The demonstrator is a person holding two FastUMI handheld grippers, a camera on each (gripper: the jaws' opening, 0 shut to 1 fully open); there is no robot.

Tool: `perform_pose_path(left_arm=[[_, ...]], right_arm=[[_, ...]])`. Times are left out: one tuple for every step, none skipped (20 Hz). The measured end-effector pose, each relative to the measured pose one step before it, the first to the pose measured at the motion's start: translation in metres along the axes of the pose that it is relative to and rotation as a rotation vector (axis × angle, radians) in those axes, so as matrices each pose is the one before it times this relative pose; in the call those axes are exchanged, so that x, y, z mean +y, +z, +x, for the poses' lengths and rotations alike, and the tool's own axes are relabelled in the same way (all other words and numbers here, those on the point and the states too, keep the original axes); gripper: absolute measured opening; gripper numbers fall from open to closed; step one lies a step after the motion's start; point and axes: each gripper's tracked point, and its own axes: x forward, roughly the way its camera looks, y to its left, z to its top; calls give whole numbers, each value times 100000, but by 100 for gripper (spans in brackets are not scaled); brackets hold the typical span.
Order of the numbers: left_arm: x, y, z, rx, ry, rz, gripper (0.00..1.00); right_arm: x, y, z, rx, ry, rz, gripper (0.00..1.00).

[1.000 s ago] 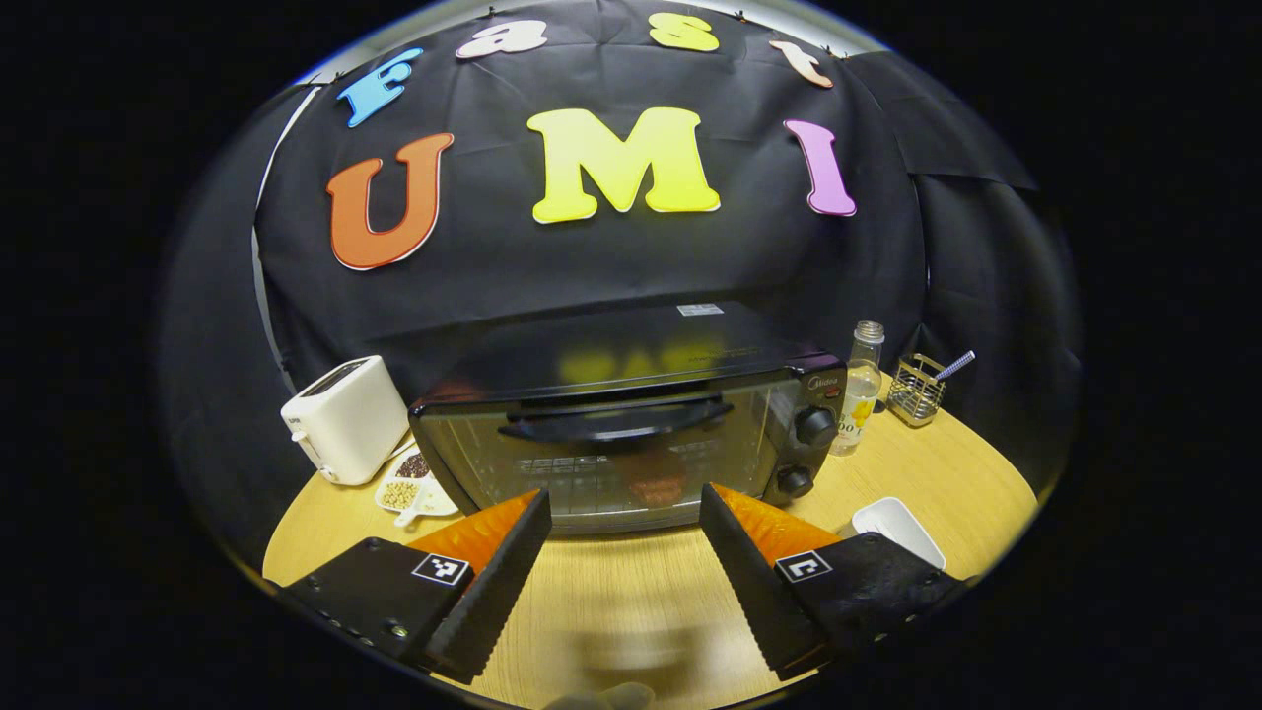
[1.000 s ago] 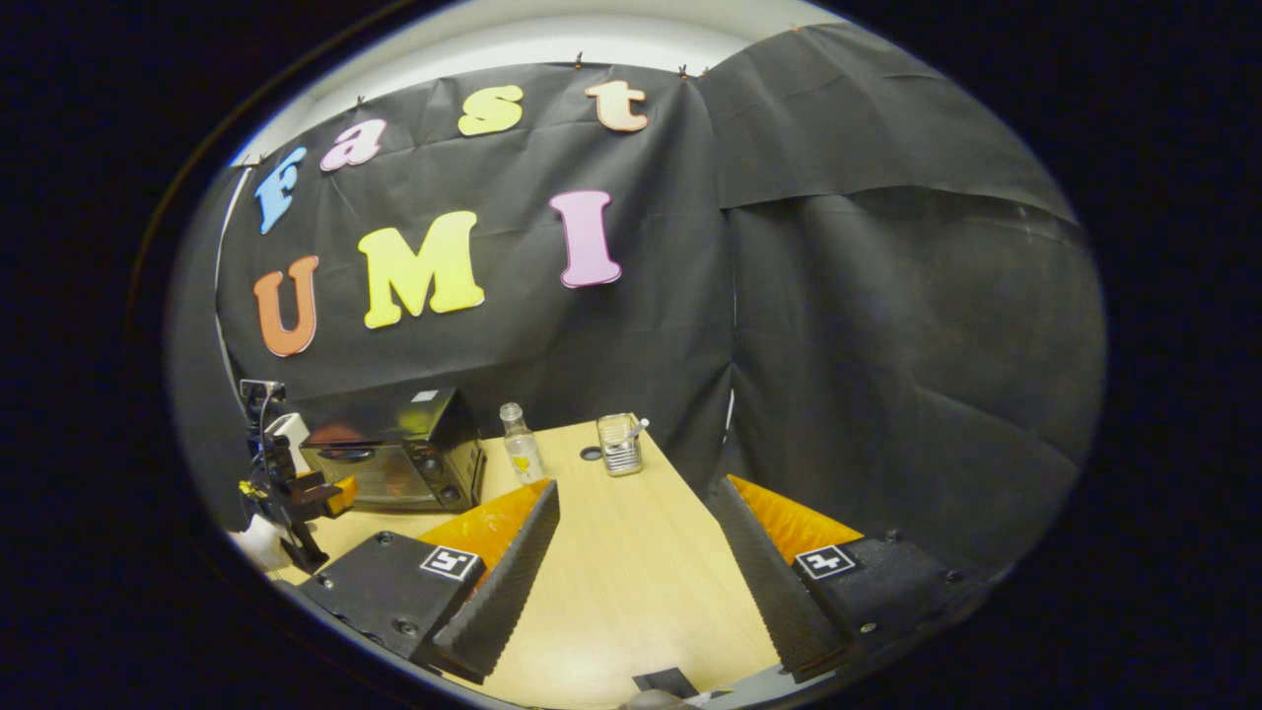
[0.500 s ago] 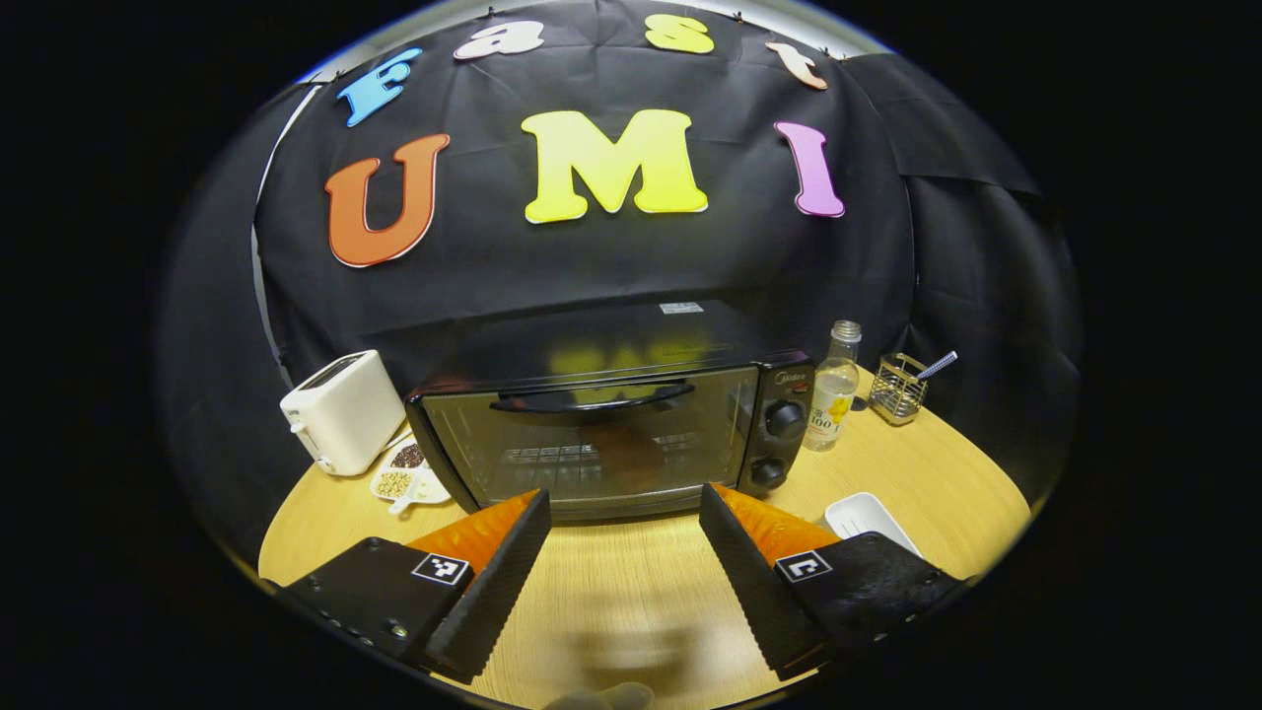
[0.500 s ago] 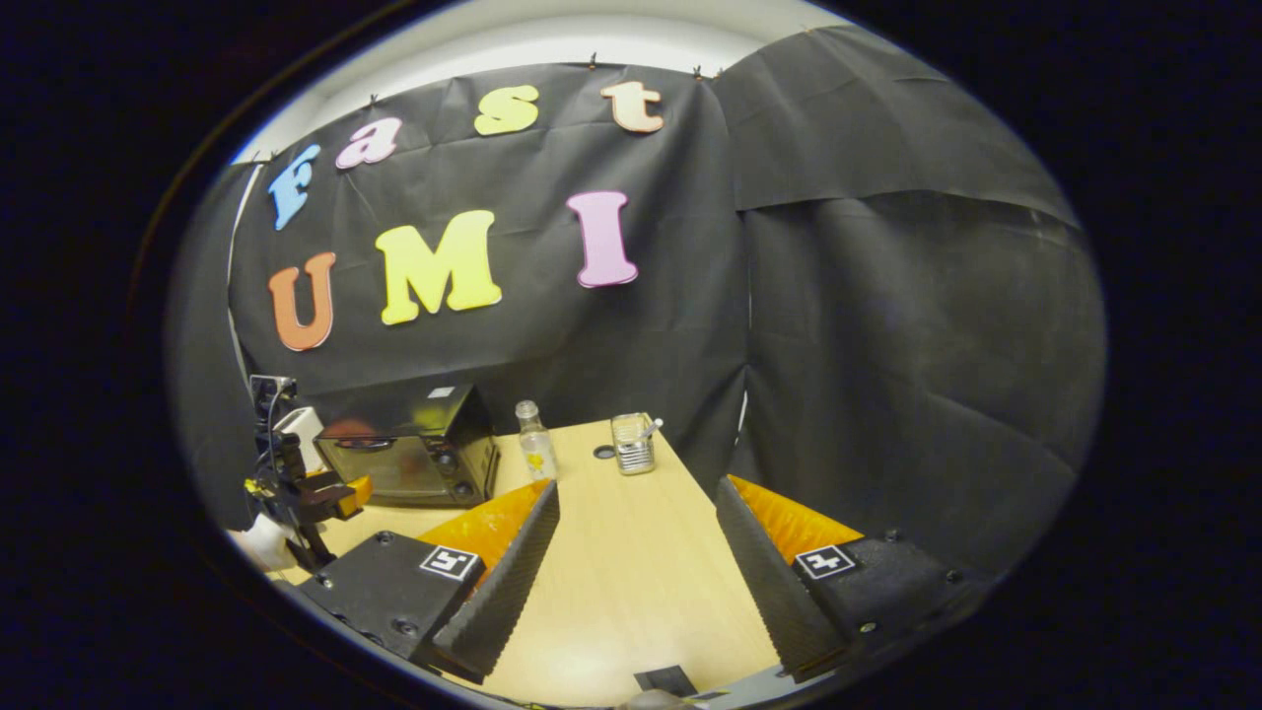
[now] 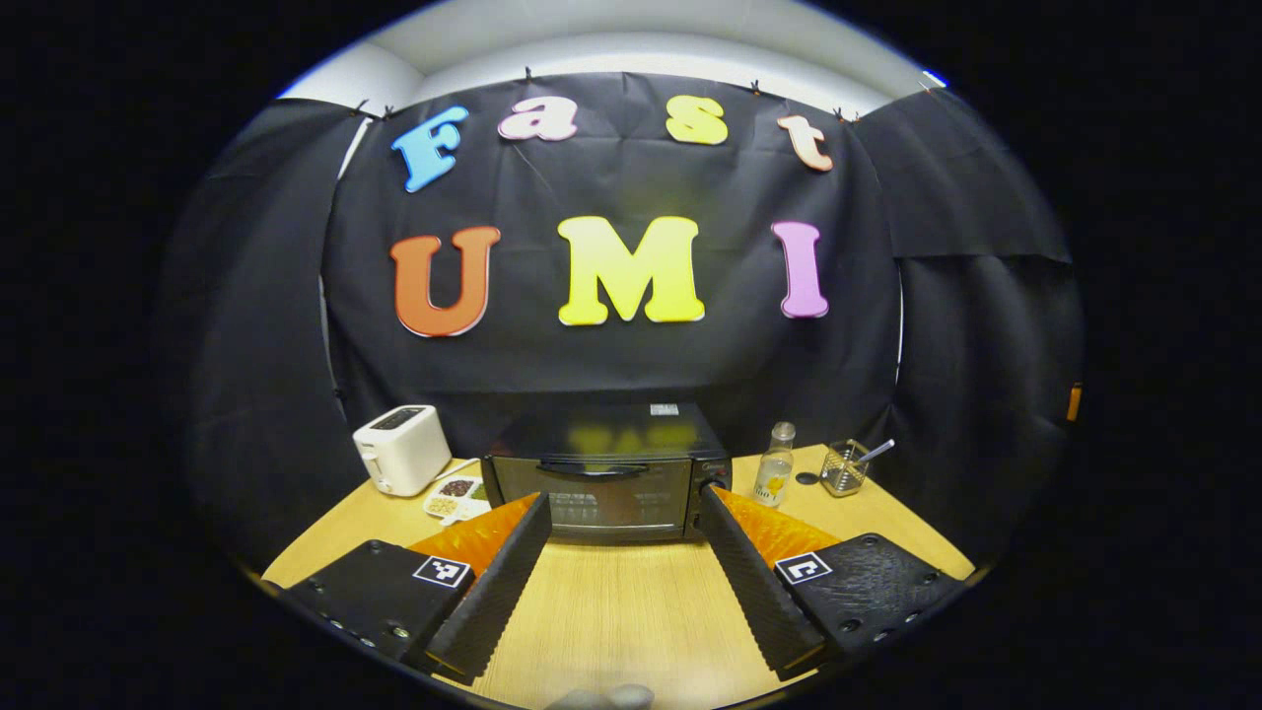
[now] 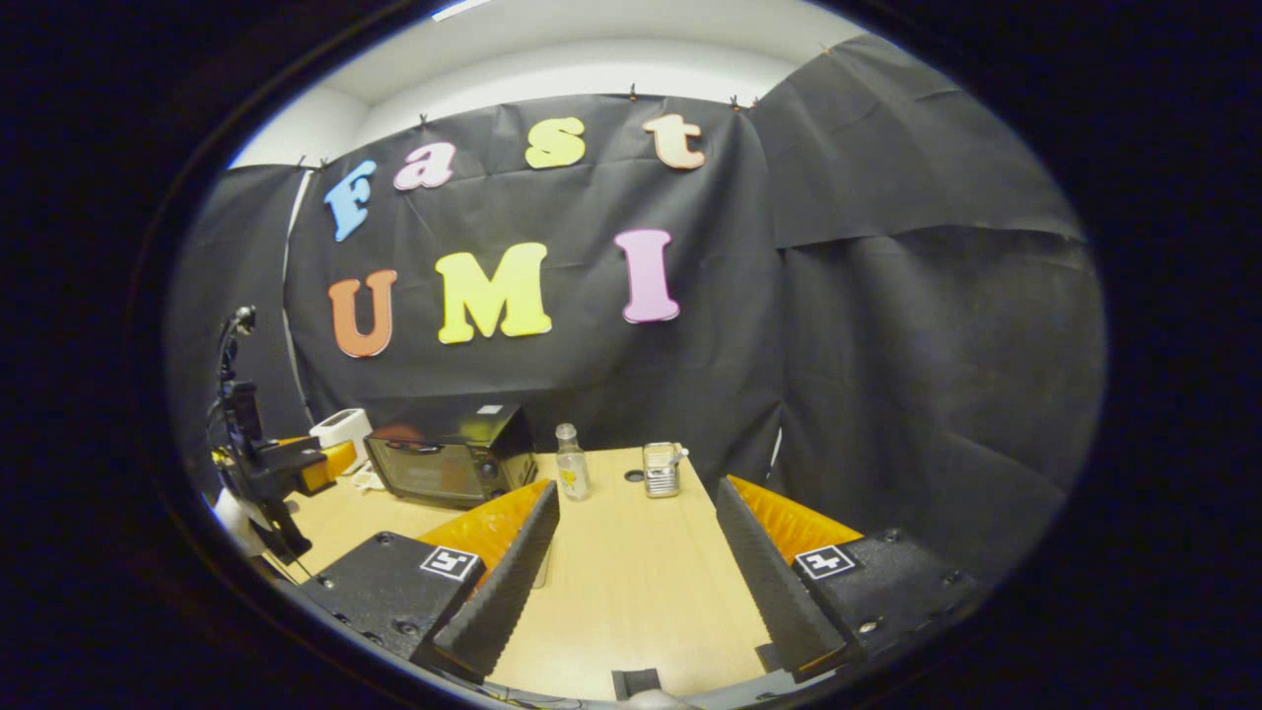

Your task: Open the electric oven with the left hand, put the food in, and close the electric oven.

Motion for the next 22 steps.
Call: perform_pose_path(left_arm=[[250, 960, -2316, -1565, 1339, 400, 96], [567, 775, -2264, -1510, 2129, 1481, 96], [668, 602, -2126, -936, 2019, 1621, 96], [714, 466, -2097, -837, 2327, 1097, 96], [532, 524, -1839, -1135, 1463, 735, 96], [519, 515, -1609, -731, 775, 688, 96], [540, 531, -1469, -859, 761, 959, 96], [790, 579, -1328, -875, 1151, 365, 96], [398, 347, -1086, -541, 671, -268, 96], [441, 450, -942, -932, 328, -800, 96], [375, 541, -786, -1412, -145, -696, 96], [272, 580, -494, -1423, -650, -470, 96], [-64, 422, -236, -1226, -1540, -779, 96], [-34, 48, -172, 628, -1213, -379, 96], [307, -68, -221, 35, -1135, -32, 96], [326, 597, 65, -2194, -650, -92, 96], [737, 571, 44, -1565, 943, -86, 96], [467, -37, 40, -313, 167, -804, 96], [-42, -165, -66, -41, -885, -1095, 96], [334, 38, 52, -48, -25, -559, 96], [332, -112, 12, 488, -471, -416, 96], [215, 111, 12, -177, -229, -262, 96]], right_arm=[[294, 566, -728, -2474, 2470, -575, 100], [413, 704, -681, -2713, 2728, -363, 100], [380, 312, -532, -1989, 2459, -393, 98], [417, -9, -401, -1669, 2052, -487, 98], [360, 183, -459, -1087, 1229, -355, 98], [391, 216, -352, -646, 878, -184, 98], [455, 264, -490, -1122, 1098, 214, 100], [559, 407, -487, -626, 930, 666, 98], [625, 26, -388, -519, 776, 203, 98], [466, 170, -333, -222, -1, -163, 98], [300, 210, -328, -477, -476, -472, 97], [344, 535, -395, -958, -723, -260, 100], [414, 444, -291, -833, -1297, -442, 97], [306, 173, -361, 965, -1454, -621, 100], [726, 55, -399, -972, 197, 95, 97], [836, 706, -212, -1568, 312, 127, 98], [254, 180, -81, -189, -1001, -707, 97], [184, -27, -224, 115, -840, -326, 100], [548, 356, -213, -824, 220, 370, 98], [560, 404, -160, -774, 324, -73, 100], [221, -12, -10, 153, -243, -845, 100], [8, 26, -64, -172, -369, -648, 97]])
